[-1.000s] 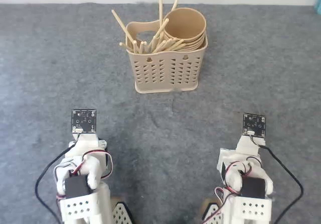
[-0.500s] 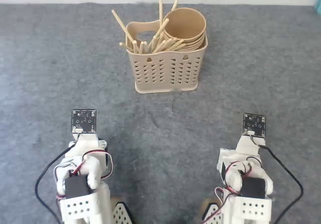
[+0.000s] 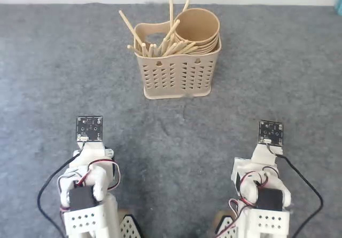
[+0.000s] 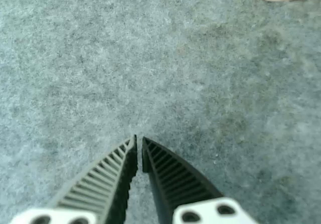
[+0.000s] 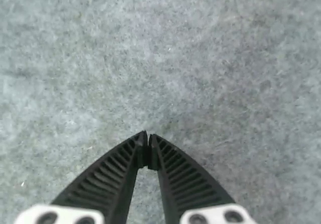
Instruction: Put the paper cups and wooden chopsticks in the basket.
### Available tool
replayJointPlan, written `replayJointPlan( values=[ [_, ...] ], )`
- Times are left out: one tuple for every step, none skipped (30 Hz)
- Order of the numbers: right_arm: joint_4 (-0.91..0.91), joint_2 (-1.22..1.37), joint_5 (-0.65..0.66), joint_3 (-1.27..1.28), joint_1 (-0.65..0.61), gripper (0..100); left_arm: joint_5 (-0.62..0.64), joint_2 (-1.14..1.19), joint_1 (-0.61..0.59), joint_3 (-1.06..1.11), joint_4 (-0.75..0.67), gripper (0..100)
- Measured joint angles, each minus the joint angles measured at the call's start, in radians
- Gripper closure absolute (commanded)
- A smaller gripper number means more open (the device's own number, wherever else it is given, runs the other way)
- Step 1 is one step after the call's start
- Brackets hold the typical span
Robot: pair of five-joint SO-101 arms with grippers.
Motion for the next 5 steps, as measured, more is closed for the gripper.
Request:
replayJointPlan(
  values=[
    [0.0,0.0,0.0,0.0,0.0,99.2,0.0,0.0,0.0,0.0,0.0,99],
    [0.0,0.0,0.0,0.0,0.0,99.2,0.0,0.0,0.0,0.0,0.0,99],
    [0.0,0.0,0.0,0.0,0.0,99.2,0.0,0.0,0.0,0.0,0.0,99],
    [0.0,0.0,0.0,0.0,0.0,99.2,0.0,0.0,0.0,0.0,0.0,99],
    [0.0,0.0,0.0,0.0,0.0,99.2,0.0,0.0,0.0,0.0,0.0,99]
  ],
)
